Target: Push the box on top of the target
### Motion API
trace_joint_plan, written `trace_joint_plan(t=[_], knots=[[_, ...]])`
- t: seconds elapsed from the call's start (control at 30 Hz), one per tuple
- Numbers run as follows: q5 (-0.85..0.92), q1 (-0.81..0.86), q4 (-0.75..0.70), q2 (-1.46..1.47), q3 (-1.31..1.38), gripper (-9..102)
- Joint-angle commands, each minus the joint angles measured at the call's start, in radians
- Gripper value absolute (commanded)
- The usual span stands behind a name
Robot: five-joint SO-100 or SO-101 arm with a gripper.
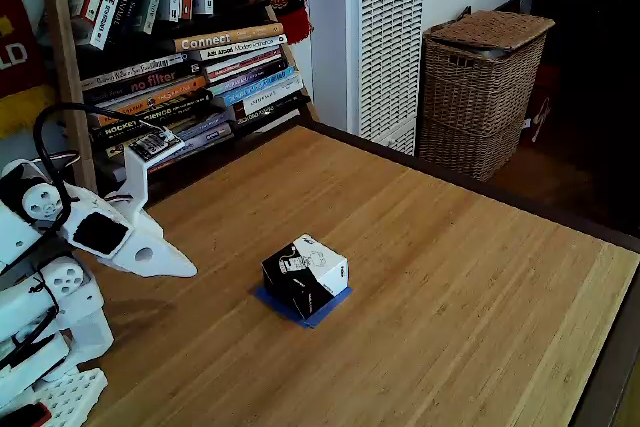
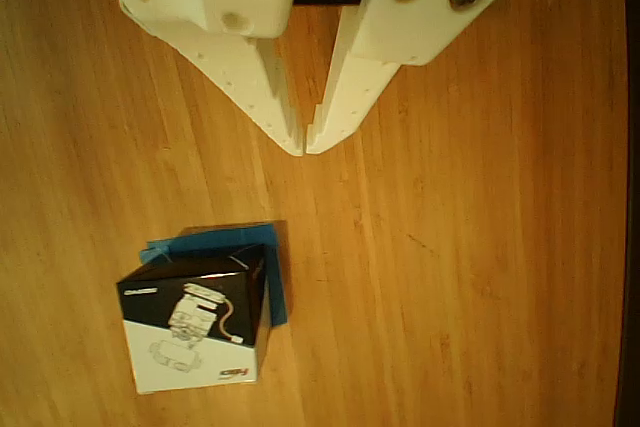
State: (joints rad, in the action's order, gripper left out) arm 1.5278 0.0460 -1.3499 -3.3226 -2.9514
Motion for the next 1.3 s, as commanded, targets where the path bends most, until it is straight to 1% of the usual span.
trace_joint_plan(t=[0.0, 0.23, 1.27], knots=[[0.006, 0.0, 0.0, -0.014, 0.005, 0], [-0.021, 0.0, 0.009, -0.055, 0.005, 0], [-0.021, 0.0, 0.009, -0.055, 0.005, 0]])
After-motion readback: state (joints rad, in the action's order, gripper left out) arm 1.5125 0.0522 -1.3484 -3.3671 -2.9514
